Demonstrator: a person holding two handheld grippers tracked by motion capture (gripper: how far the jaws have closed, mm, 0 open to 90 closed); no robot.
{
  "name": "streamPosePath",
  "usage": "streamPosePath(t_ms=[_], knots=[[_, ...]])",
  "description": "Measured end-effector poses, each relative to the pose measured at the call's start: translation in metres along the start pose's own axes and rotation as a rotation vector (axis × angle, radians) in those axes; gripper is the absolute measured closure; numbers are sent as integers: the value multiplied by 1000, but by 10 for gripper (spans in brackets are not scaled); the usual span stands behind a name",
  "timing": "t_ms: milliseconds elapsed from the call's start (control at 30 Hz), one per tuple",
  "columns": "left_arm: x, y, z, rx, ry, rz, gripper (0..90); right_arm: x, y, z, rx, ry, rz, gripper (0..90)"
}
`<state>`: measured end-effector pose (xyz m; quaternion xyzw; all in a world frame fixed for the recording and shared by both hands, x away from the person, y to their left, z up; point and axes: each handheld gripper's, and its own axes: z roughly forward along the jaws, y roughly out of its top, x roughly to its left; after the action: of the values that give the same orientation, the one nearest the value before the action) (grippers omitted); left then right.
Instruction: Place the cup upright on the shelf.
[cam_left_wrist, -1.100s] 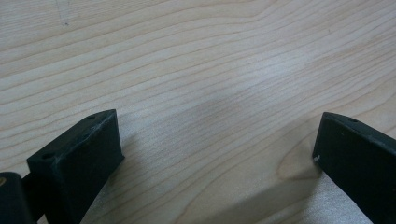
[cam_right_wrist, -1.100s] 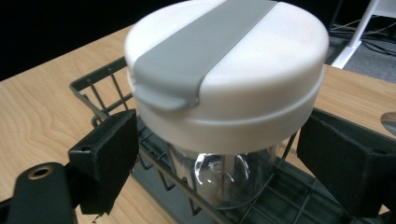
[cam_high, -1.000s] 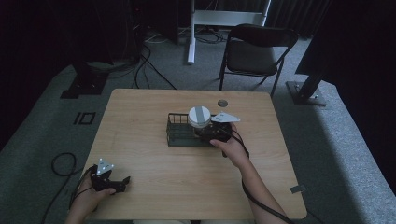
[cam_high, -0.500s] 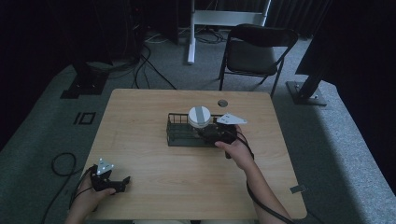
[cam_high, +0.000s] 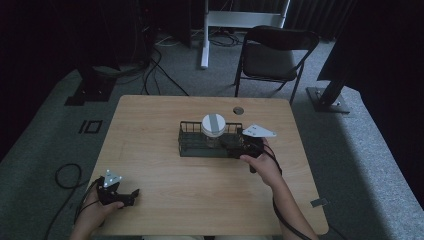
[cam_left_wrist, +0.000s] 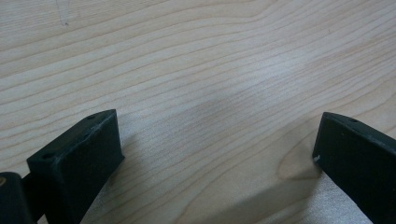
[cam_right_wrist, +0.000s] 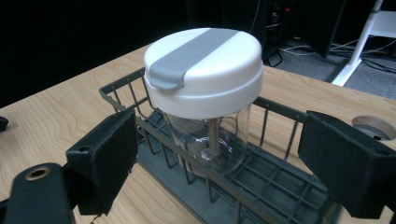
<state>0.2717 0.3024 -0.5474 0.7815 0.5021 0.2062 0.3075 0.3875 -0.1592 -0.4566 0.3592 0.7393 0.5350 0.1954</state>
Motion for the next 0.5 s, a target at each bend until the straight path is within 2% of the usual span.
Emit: streamPosePath(t_ms=[300,500], knots=[[0,0,0,0,0,0,15,-6,-12,-21,-5,-16,-12,120],[0,0,0,0,0,0,15,-13,-21,-34,-11,-35,-3,122]])
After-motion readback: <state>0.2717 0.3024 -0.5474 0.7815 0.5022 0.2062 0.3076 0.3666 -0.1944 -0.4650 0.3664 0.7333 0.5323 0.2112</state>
